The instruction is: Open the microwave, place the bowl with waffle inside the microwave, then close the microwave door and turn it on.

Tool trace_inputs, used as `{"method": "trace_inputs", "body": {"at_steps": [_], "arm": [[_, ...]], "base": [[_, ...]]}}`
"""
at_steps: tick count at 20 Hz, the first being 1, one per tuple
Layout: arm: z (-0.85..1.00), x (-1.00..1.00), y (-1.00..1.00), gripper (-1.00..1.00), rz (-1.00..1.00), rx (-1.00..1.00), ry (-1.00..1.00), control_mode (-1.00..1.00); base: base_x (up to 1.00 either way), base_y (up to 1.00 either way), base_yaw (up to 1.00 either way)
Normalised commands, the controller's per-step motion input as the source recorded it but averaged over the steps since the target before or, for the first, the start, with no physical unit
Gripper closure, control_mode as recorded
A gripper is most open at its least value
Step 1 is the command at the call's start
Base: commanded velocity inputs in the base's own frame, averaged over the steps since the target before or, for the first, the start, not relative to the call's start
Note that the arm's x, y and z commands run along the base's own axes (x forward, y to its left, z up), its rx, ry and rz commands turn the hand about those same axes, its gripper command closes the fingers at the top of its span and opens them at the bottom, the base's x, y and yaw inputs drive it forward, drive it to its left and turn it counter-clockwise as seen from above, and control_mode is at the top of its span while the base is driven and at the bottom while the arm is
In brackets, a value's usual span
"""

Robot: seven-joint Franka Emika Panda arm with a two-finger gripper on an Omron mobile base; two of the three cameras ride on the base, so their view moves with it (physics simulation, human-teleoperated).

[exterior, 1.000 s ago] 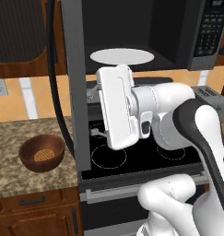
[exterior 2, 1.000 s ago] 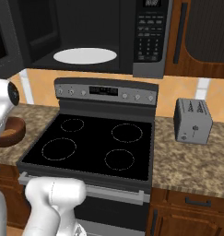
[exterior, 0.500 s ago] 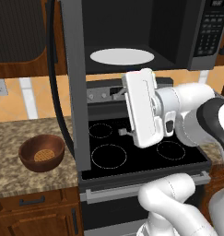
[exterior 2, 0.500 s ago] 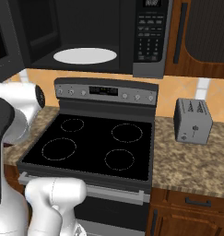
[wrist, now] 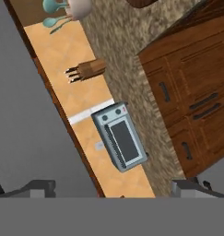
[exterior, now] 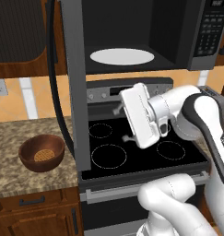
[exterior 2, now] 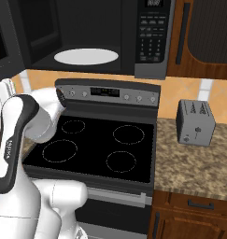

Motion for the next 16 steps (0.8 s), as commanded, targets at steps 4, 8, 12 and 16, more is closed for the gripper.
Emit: {"method": "trace_inputs", "body": {"at_steps": [4,8,12,16], "arm": [[-0.53,0.47,0.0,-1.0,0.0,-0.1,0.01,-1.0],[-0.52,0.56,0.11,-1.0,0.0,-0.04,0.0,-1.0],[-0.52,0.62,0.23,-1.0,0.0,0.0,0.0,-1.0],[-0.73,0.43,0.09,-1.0,0.01,-0.03,-0.05,-1.0]], "base": [[0.0,0.0,0.0],[0.0,0.0,0.0],[0.0,0.0,0.0],[0.0,0.0,0.0]]}}
